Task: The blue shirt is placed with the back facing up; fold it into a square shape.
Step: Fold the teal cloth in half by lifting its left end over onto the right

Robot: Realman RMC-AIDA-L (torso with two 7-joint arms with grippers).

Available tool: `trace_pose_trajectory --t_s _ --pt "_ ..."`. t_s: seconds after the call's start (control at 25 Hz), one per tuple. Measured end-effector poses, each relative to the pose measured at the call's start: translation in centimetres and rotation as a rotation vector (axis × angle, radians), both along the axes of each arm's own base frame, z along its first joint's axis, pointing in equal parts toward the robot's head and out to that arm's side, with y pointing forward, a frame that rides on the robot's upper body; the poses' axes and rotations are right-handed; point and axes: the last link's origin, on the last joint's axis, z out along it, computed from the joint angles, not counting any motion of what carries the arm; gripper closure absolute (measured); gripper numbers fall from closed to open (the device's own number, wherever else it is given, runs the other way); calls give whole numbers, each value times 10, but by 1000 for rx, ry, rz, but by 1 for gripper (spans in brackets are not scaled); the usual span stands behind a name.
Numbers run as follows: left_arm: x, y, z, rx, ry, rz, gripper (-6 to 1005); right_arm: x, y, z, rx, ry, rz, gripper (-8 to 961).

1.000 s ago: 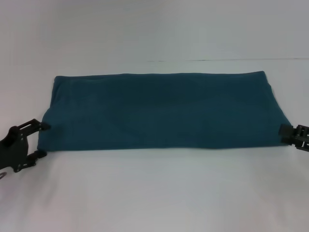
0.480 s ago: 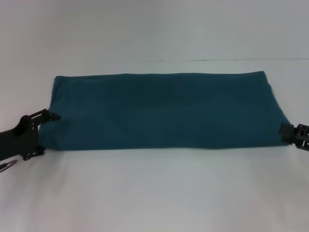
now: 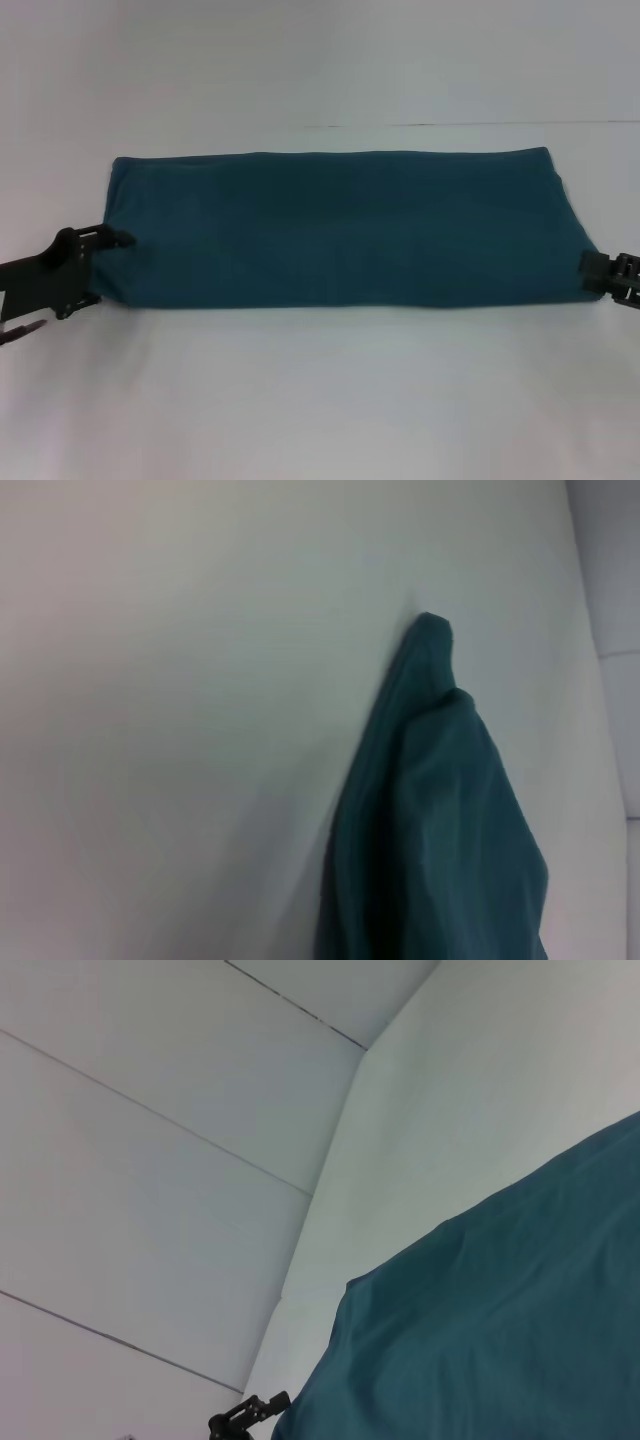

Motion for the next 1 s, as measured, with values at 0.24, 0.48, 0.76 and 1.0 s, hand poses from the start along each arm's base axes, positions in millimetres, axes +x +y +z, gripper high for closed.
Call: trace_pose_trajectory --t_s 0.24,0.48,0.76,1.0 --pt "3 2 -2 -11 16 -31 396 1 -1 1 5 4 -5 272" --pt "4 2 -2 -11 30 -50 671 2 0 2 11 3 -10 272" --pt "3 1 2 -1 79 -101 913 2 0 3 18 12 -17 272" --pt "-7 -7 14 16 140 -125 978 1 1 4 9 24 -26 273"
